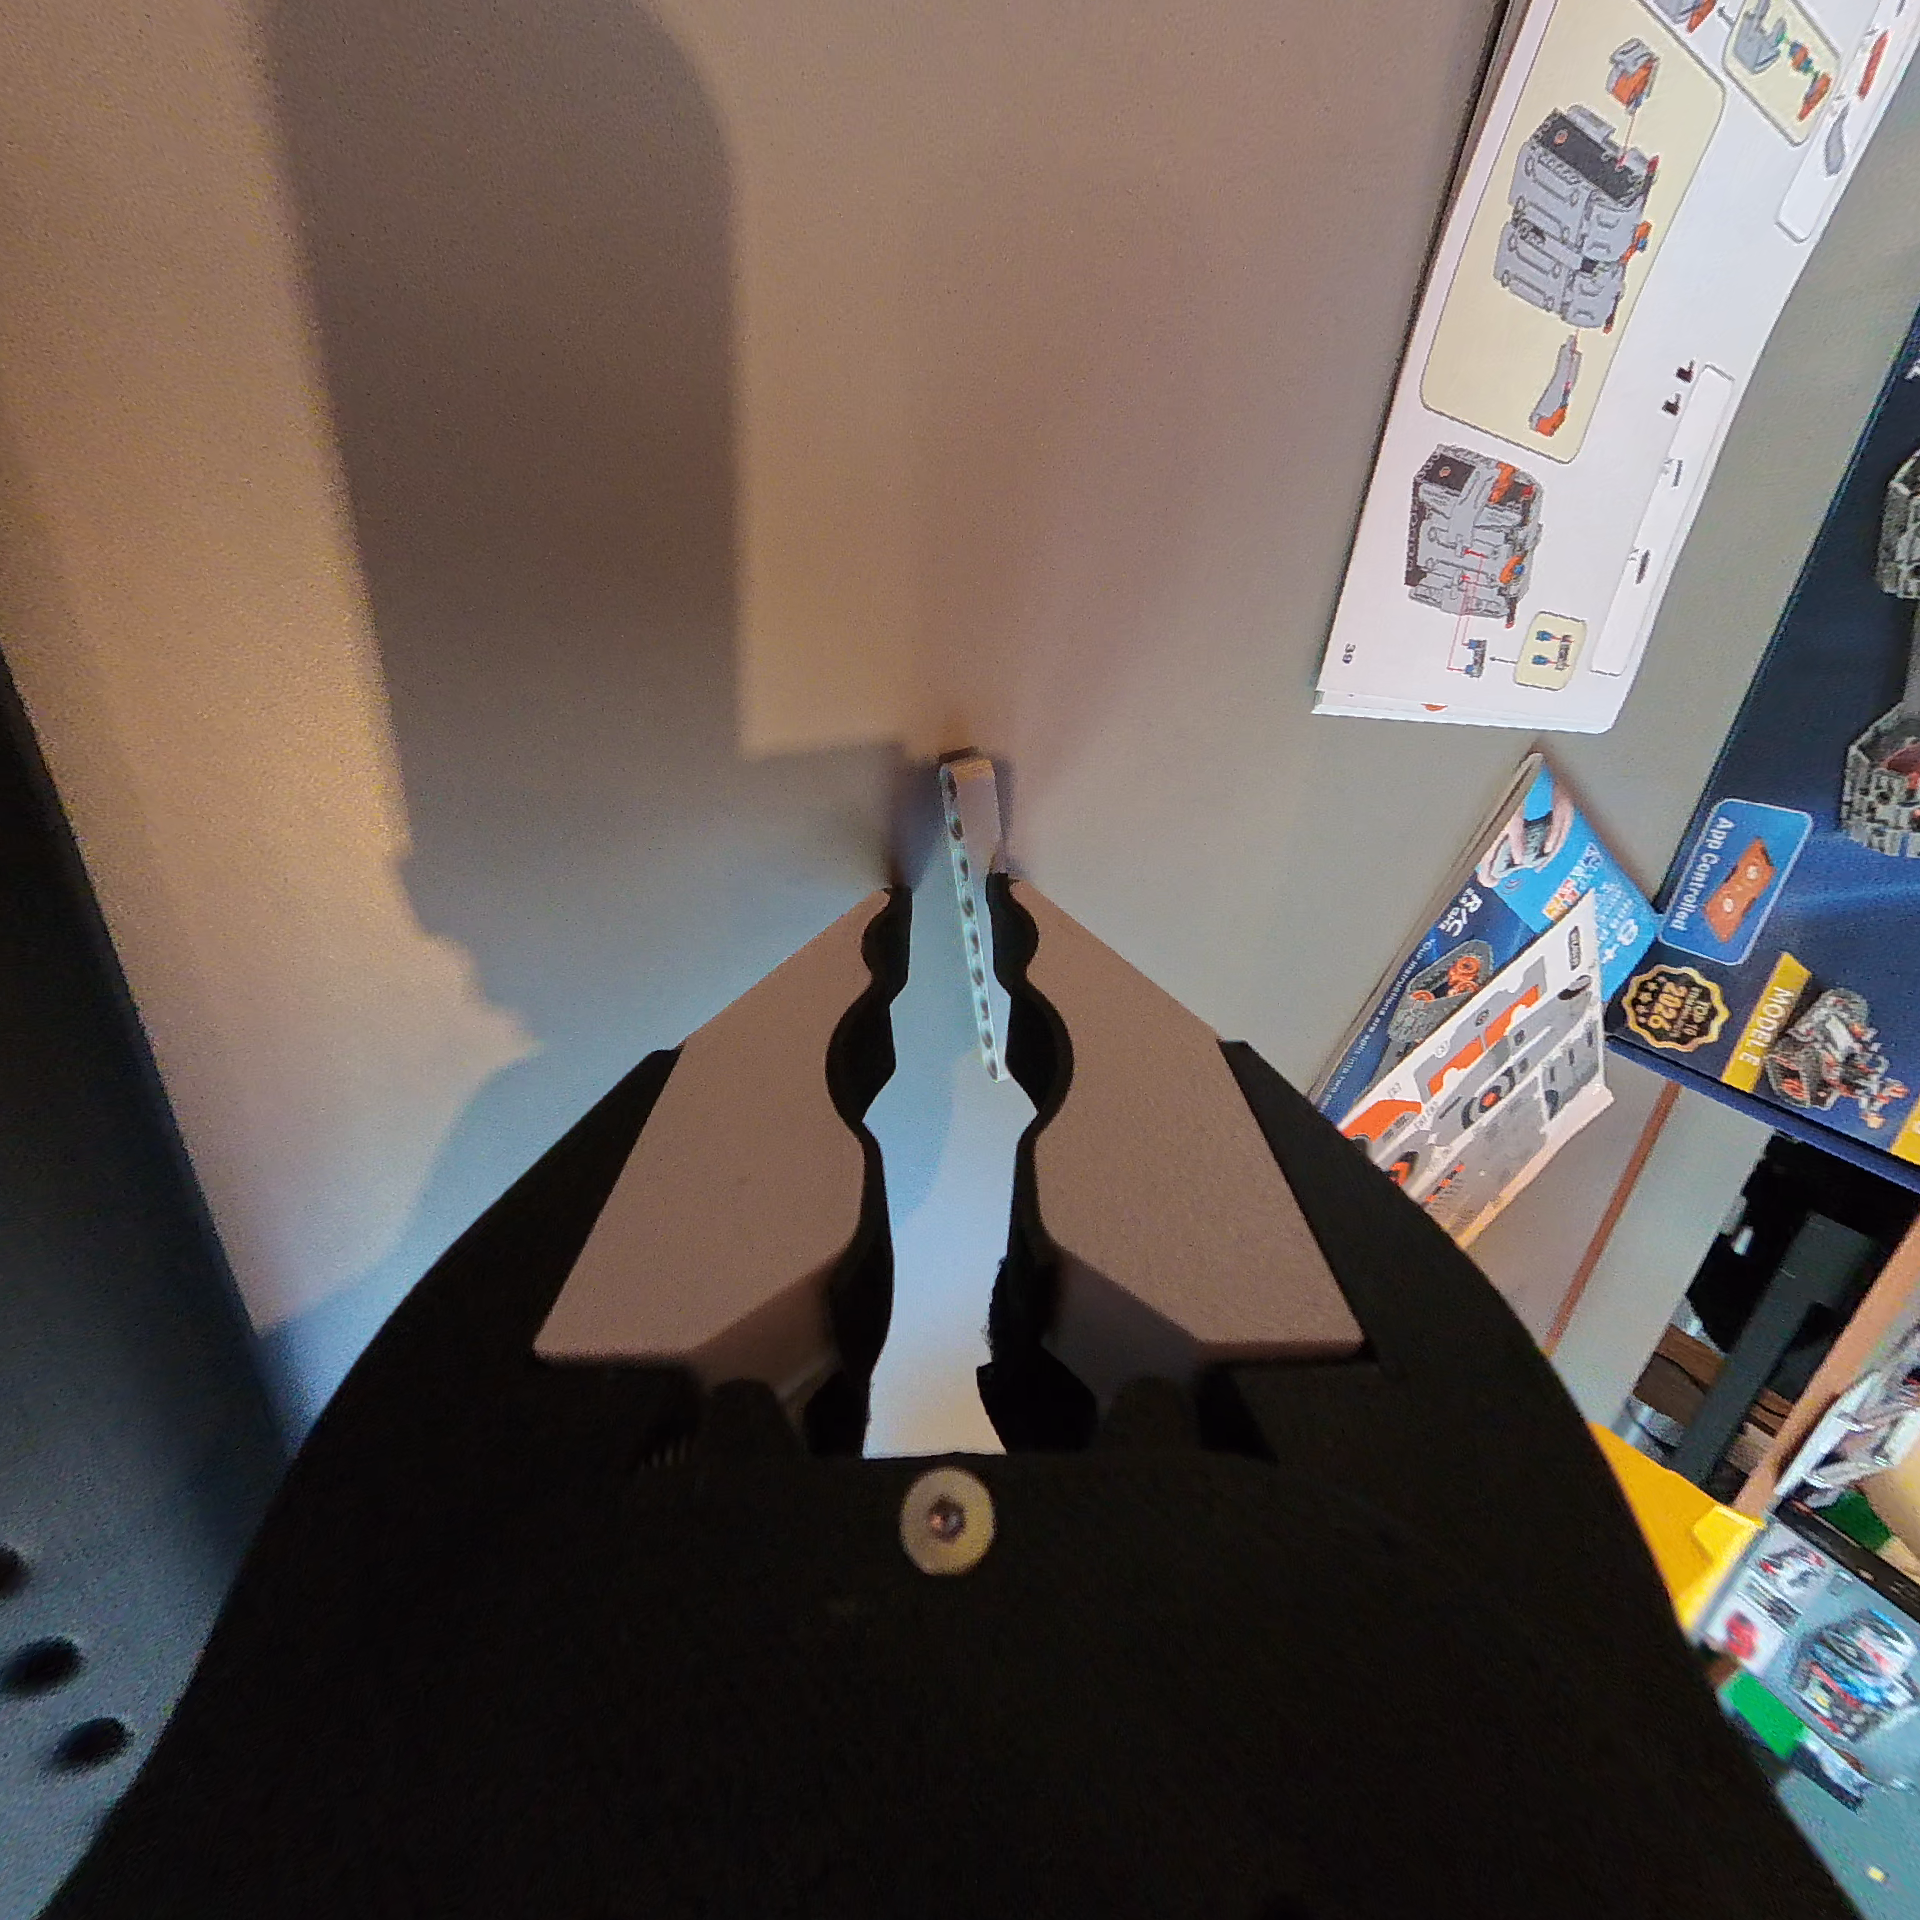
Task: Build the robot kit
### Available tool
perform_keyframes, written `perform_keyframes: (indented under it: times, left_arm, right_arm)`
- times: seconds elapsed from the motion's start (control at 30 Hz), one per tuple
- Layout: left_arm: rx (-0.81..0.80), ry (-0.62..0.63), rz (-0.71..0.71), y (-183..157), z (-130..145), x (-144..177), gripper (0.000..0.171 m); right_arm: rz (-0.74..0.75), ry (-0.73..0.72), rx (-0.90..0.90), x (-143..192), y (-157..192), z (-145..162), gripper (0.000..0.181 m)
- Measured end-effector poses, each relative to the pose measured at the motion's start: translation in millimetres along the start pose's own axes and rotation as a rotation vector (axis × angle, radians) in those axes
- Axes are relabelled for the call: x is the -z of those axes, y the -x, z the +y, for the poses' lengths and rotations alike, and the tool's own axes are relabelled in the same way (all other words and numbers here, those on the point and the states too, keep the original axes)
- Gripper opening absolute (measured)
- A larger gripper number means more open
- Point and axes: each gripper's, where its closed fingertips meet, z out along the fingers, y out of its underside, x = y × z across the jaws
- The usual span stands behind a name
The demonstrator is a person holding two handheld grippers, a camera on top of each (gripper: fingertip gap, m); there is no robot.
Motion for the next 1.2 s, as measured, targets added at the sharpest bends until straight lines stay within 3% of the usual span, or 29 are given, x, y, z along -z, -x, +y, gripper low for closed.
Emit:
perform_keyframes:
  times: [0.17,0.3,0.37,0.43,0.6,1.0,1.2]
  left_arm:
    - [0.002,0.001,0.002,0,0,0,0.005]
    - [0.01,0.001,0.009,0,0,-1,0.005]
    - [0.011,0.006,0.013,0,1,-2,0.004]
    - [0.009,0.014,0.011,-1,3,-3,0.004]
    - [0.002,0.033,0.01,0,6,-5,0.004]
    - [0.003,0.065,0.001,4,13,-11,0.005]
    - [0.003,0.065,-0.001,4,13,-11,0.005]
  right_arm:
    - [-0.04,-0.018,-0.078,8,-11,14,0.029]
    - [-0.404,-0.18,-0.37,22,-2,35,0.023]
    - [-0.481,-0.245,-0.473,24,-14,40,0.026]
    - [-0.458,-0.281,-0.462,20,-26,46,0.023]
    - [-0.633,-0.311,-0.474,15,-16,39,0.017]
    - [-0.709,-0.272,-0.444,2,-10,40,0.008]
    - [-0.671,-0.29,-0.453,2,-12,38,0.006]
